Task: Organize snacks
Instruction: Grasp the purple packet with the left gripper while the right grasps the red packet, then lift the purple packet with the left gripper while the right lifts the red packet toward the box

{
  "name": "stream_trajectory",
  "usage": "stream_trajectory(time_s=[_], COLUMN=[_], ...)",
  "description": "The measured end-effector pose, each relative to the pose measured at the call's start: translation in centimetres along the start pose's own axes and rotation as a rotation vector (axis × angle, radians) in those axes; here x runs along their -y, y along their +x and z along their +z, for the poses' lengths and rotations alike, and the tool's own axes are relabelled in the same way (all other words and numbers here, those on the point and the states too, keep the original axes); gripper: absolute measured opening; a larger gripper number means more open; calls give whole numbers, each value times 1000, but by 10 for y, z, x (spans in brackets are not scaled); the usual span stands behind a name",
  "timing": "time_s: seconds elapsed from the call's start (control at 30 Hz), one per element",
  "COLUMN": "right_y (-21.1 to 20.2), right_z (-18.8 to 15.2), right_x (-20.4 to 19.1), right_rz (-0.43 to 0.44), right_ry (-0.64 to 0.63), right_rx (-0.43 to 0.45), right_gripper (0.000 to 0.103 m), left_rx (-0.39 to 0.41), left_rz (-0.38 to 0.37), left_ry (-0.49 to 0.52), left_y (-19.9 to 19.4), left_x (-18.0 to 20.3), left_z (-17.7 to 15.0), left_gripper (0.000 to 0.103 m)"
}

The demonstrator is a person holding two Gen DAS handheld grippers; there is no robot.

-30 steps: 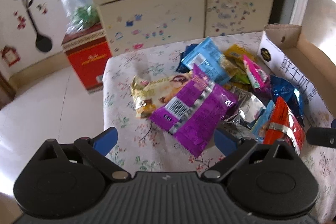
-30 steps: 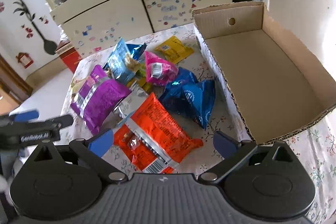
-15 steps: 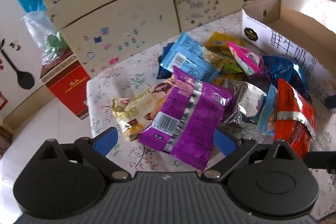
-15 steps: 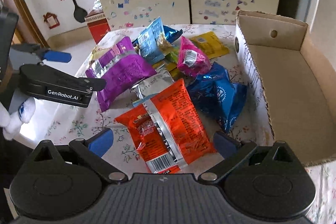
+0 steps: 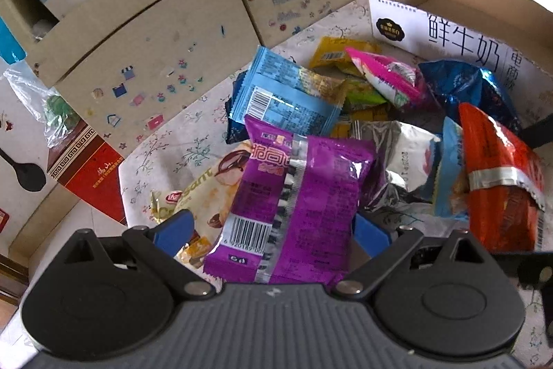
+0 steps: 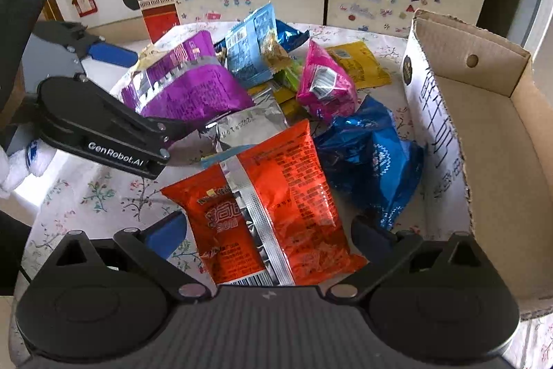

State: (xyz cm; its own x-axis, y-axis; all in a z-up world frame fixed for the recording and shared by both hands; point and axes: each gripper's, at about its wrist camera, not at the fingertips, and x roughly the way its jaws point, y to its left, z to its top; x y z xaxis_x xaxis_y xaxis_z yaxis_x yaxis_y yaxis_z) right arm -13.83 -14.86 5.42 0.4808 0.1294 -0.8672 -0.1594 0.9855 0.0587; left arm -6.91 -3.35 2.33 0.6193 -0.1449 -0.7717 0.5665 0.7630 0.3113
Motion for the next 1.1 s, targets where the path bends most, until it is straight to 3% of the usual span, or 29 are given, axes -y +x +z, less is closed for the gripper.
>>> stream_trajectory(time_s=[0.27,0.6,1.1], right_y=[6,3,-12], right_z=[0,-1,3], right_x=[-6,-4,-1], right_rz=[-15,15,41], right_ry=[13,66,120], right_rx=[-26,-30,33], right_gripper=[92,83,82], left_rx=[-26,-61,-46], left_rz=[10,11,-21], left_ry=[-26,-55,-163], left_y=[15,10,-17], left_x=[0,4,-8], left_z=[2,-1,-6], left_gripper=[96,67,65])
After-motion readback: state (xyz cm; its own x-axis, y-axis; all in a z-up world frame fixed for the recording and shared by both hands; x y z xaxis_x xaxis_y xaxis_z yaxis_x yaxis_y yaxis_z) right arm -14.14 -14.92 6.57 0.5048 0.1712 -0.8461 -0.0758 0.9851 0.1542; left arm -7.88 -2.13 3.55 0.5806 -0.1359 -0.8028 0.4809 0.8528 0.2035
